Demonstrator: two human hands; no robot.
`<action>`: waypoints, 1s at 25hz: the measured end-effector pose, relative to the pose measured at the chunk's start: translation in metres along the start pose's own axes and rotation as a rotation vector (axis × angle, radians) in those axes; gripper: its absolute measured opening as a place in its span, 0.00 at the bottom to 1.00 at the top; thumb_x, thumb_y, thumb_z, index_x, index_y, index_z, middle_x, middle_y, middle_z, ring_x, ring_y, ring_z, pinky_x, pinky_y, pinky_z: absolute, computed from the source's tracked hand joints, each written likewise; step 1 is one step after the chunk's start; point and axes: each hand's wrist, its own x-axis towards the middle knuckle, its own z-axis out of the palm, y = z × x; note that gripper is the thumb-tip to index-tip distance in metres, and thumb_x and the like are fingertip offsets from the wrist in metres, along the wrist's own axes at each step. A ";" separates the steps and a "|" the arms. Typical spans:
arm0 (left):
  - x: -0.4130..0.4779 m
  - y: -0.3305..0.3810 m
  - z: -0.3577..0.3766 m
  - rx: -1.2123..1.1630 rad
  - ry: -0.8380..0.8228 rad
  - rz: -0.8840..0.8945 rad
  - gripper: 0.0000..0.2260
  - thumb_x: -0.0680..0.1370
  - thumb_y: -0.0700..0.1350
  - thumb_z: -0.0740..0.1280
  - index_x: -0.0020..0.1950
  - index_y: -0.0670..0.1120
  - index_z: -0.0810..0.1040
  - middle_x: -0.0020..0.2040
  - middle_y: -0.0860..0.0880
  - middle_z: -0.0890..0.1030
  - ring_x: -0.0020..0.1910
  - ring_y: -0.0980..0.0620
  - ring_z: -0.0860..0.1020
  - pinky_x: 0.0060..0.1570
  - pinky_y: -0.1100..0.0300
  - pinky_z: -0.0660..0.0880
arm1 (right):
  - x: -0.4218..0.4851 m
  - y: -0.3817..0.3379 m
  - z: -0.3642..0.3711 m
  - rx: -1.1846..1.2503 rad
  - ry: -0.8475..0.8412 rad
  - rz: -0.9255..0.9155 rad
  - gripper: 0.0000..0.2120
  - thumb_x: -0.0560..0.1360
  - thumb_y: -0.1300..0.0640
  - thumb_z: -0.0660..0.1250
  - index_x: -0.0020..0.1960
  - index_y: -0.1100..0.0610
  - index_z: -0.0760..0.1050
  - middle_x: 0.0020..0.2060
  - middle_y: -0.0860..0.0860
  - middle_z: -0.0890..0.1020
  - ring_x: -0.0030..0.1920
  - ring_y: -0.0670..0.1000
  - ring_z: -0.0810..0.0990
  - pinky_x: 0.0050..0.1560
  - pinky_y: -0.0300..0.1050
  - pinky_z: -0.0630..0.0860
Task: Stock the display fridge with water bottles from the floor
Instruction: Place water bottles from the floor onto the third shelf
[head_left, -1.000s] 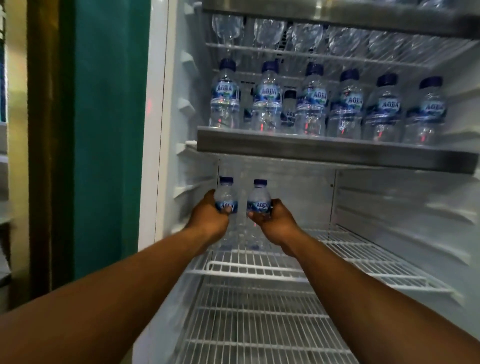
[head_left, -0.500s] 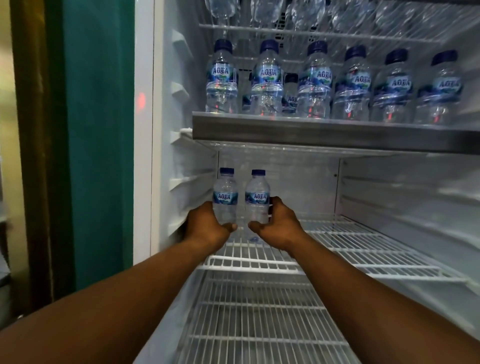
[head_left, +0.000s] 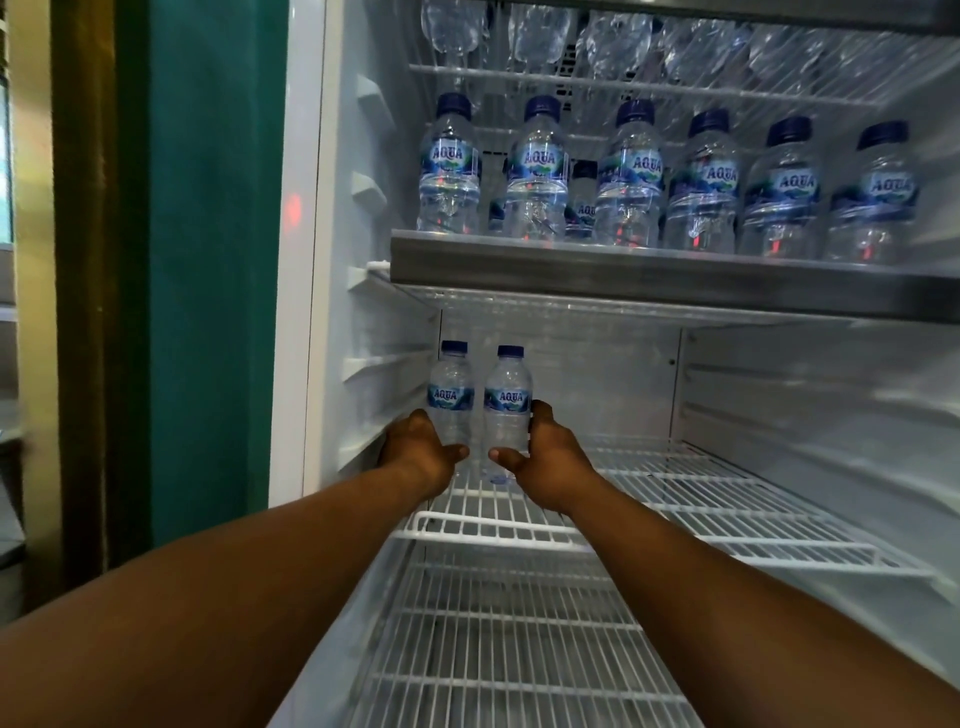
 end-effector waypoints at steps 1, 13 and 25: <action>-0.001 0.001 -0.002 0.007 0.014 0.001 0.23 0.71 0.52 0.76 0.63 0.49 0.75 0.59 0.46 0.81 0.53 0.44 0.81 0.54 0.49 0.80 | 0.000 -0.001 0.001 -0.024 0.005 0.003 0.31 0.76 0.55 0.72 0.72 0.56 0.60 0.66 0.55 0.76 0.63 0.56 0.76 0.54 0.42 0.70; 0.005 0.002 0.000 0.011 0.031 -0.035 0.20 0.76 0.47 0.72 0.66 0.44 0.73 0.64 0.44 0.77 0.62 0.42 0.76 0.59 0.55 0.72 | 0.015 -0.003 -0.002 -0.158 -0.023 0.091 0.33 0.74 0.51 0.74 0.71 0.59 0.61 0.67 0.57 0.74 0.65 0.57 0.75 0.59 0.45 0.71; 0.002 0.003 -0.003 0.030 0.031 -0.037 0.20 0.76 0.49 0.72 0.65 0.44 0.73 0.63 0.44 0.78 0.61 0.42 0.77 0.59 0.54 0.73 | 0.013 -0.002 0.002 -0.198 -0.025 0.084 0.32 0.75 0.49 0.72 0.71 0.59 0.61 0.67 0.58 0.74 0.66 0.58 0.75 0.62 0.47 0.71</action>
